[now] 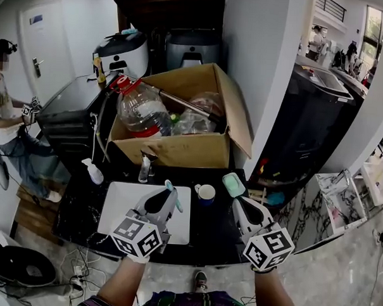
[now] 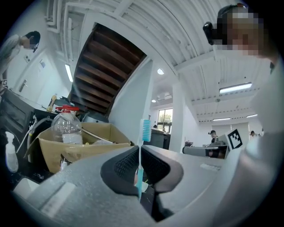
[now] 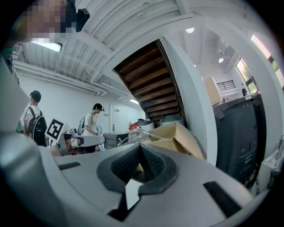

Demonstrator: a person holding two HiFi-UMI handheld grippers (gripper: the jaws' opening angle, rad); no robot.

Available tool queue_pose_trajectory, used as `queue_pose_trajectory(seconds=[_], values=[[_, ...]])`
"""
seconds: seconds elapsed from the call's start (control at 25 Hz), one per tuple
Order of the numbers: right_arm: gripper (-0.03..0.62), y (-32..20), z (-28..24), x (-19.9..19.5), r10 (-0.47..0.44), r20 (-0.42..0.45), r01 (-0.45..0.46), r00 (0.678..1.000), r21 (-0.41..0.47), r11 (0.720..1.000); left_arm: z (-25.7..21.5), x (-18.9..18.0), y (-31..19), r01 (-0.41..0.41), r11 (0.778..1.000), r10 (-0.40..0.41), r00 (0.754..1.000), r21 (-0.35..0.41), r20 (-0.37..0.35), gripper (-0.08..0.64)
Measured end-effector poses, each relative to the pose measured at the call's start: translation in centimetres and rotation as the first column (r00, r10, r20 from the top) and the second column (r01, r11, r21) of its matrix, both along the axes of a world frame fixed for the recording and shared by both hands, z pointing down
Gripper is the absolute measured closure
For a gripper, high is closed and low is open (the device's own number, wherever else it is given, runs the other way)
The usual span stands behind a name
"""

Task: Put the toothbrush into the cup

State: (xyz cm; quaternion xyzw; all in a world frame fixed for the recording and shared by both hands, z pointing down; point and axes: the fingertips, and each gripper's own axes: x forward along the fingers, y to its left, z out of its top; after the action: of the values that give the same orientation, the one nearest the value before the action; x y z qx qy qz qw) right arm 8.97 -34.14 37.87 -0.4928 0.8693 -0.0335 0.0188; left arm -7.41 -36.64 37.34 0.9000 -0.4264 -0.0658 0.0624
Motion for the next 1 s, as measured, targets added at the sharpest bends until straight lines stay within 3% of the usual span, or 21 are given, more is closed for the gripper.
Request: queue_pose_trajectory(seconds=[0.8, 1.0], values=[[0.589, -5.4, 4.3, 2.7, -0.046, 0.013, 0.047, 0.999, -0.081, 0.996, 6.1, 8.4, -11.5, -0.044, 0.992, 0.042, 0.999, -0.121, -0.021, 0.537], [0.59, -7.1, 5.2, 3.5, -0.06, 0.015, 0.061, 0.998, -0.102, 0.993, 9.1, 10.4, -14.2, -0.055, 0.983, 0.058, 0.998, -0.173, 0.016, 0.537]])
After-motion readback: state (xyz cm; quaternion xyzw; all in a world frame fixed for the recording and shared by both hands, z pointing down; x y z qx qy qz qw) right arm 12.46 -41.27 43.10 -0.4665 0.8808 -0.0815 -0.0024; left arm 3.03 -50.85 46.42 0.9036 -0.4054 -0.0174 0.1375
